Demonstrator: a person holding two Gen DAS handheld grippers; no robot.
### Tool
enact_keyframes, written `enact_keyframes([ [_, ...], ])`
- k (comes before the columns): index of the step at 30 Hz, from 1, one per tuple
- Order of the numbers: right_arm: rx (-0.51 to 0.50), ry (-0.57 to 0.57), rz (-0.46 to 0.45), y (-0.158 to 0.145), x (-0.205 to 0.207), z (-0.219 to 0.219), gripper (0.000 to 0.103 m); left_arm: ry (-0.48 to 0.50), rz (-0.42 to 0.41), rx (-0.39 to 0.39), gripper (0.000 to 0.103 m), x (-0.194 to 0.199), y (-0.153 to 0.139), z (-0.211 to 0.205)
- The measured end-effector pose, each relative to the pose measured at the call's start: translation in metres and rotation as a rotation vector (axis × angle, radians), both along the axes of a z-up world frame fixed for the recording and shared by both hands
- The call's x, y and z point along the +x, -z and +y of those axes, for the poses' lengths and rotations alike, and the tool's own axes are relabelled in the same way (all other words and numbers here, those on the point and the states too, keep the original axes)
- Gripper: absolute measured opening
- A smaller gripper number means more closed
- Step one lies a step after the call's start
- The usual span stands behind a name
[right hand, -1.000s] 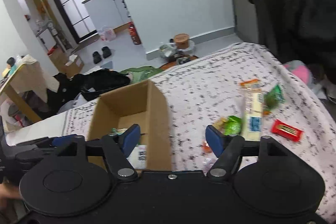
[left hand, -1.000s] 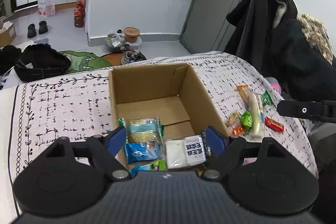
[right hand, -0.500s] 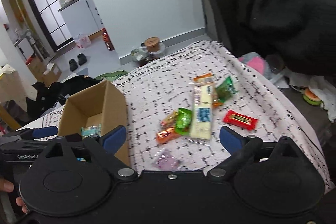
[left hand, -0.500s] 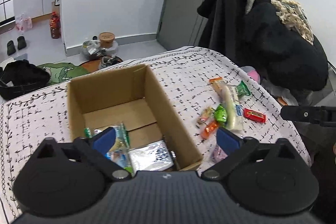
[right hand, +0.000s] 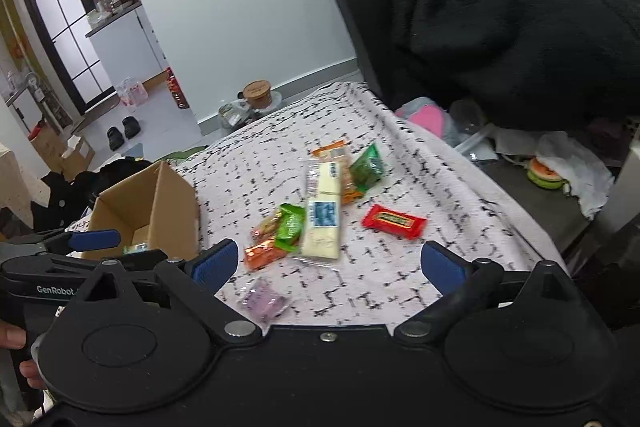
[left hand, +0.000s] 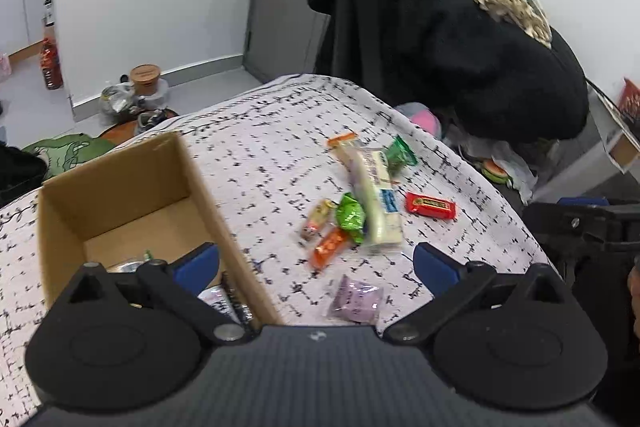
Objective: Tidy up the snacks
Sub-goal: 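Withdraw both tools from the box toward the remaining snacks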
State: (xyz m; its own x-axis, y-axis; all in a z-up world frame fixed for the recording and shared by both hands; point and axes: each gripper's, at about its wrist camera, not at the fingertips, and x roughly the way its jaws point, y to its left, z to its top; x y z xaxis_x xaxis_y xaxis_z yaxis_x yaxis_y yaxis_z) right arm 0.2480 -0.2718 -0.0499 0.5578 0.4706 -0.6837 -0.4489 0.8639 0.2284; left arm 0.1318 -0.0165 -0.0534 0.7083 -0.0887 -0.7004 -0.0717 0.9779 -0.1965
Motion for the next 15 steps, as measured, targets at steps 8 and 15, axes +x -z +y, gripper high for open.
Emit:
enact_keyframes([
  [8, 0.010, 0.015, 0.012, 0.009, 0.008, -0.027, 0.089, 0.097, 0.023, 0.010, 0.102, 0.016, 0.010, -0.034],
  [15, 0.022, 0.012, 0.033, 0.024, 0.013, -0.040, 0.085, 0.122, 0.058, 0.020, 0.100, 0.027, 0.028, -0.052],
])
